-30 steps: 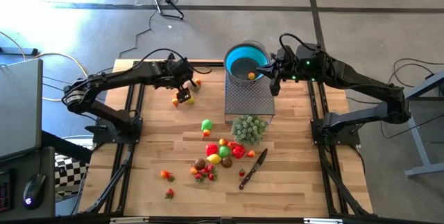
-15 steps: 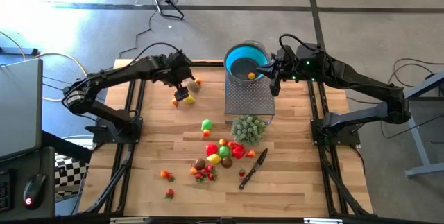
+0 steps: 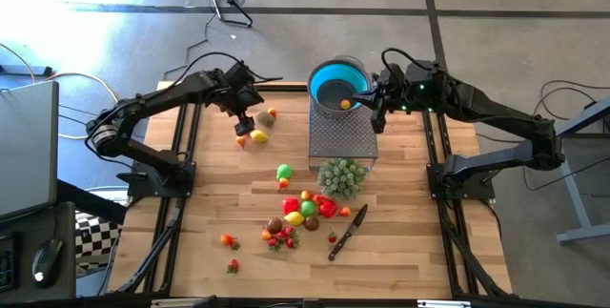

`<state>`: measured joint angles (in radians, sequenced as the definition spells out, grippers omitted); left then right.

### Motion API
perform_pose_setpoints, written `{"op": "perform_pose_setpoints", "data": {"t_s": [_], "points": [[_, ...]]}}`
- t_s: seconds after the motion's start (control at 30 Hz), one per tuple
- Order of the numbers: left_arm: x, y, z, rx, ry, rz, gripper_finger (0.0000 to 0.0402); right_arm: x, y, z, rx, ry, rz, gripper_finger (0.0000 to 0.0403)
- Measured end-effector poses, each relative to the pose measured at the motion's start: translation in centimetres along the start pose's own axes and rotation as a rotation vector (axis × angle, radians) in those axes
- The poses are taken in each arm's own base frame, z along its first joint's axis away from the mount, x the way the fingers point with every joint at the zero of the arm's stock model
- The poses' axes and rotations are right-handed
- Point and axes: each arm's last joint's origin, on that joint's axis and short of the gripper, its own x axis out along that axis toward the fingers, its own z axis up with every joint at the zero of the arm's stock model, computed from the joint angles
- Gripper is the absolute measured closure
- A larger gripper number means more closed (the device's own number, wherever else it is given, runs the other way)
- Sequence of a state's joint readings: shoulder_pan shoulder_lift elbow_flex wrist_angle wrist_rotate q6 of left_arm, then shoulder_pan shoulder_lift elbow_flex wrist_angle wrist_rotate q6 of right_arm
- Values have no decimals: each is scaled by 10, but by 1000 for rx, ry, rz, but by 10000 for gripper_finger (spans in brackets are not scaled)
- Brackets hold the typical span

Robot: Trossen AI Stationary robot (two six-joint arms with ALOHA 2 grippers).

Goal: Pick & Place Fruit
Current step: Put the yellow lemon into the blue strainer bowl

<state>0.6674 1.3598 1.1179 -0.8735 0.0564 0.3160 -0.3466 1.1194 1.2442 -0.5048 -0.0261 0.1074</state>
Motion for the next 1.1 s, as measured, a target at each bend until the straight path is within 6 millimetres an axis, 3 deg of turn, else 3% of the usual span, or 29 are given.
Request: {"op": "perform_pose_setpoints", "data": {"t_s": [0.37, 0.8, 1.1], "points": [[2, -1, -2, 96, 25, -33, 59, 0, 0, 0, 0, 1, 0, 401], [45, -2, 2, 73, 161, -102, 59, 0, 0, 0, 1, 3, -1, 401], [60, -5, 5, 79, 169, -133, 59, 0, 0, 0, -2, 3, -1, 401]]}}
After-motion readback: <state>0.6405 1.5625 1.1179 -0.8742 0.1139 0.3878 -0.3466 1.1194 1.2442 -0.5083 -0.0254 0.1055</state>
